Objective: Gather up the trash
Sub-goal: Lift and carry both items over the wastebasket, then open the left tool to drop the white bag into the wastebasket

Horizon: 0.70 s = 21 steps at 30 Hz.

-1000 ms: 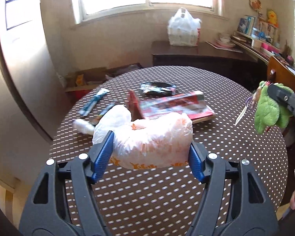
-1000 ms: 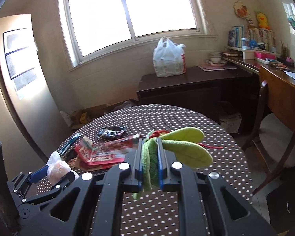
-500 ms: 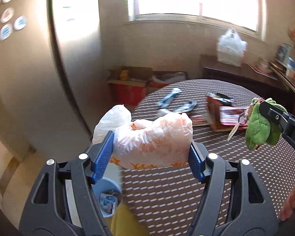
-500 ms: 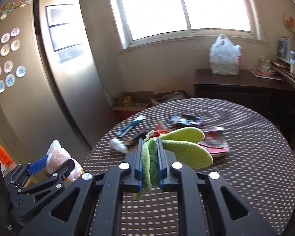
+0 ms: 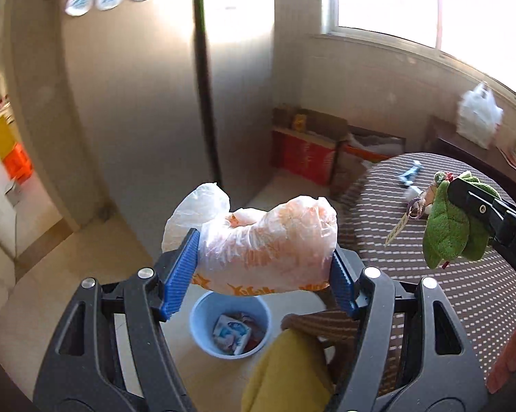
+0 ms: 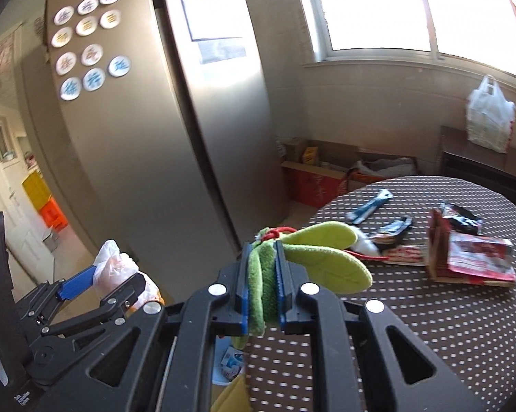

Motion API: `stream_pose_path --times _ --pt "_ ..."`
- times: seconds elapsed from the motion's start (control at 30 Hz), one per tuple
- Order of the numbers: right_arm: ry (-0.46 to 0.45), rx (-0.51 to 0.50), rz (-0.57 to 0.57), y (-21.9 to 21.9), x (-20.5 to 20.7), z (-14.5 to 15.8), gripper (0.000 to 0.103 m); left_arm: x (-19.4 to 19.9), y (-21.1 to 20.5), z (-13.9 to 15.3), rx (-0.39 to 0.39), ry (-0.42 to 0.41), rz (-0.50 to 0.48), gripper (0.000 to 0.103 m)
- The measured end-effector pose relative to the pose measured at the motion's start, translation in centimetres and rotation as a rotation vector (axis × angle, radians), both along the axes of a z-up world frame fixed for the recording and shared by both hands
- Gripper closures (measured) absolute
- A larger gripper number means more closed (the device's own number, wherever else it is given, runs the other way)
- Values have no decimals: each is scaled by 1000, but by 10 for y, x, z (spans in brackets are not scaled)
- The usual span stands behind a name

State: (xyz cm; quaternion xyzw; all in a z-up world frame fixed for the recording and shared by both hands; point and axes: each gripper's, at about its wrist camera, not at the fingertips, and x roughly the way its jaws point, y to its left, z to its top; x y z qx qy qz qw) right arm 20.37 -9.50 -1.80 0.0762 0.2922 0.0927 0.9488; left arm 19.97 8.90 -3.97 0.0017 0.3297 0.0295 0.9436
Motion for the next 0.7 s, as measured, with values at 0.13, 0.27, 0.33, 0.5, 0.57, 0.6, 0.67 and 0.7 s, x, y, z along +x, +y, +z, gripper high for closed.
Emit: stream_pose_path --times 0.13,0.27,0.33,0.5,0.57,0.6,0.67,0.7 --pt "16 -5 64 30 8 -4 91 0 24 -6 -8 19 53 35" --pt "37 -9 107 49 15 -9 91 2 44 -15 -18 41 89 35" --pt "47 -13 124 58 18 -12 91 3 50 -18 -23 49 102 35" --pt "61 -24 142 70 22 -17 91 13 61 -28 -45 74 108 24" --pt "66 -28 144 70 23 -18 91 16 67 -34 -40 85 128 18" --pt "67 -32 144 71 23 -19 91 19 73 -38 -32 101 156 18" --pt "70 -38 143 71 25 -20 91 23 85 -46 -46 135 186 18" --pt "74 -37 144 71 26 -20 91 22 90 -49 -55 144 193 18"
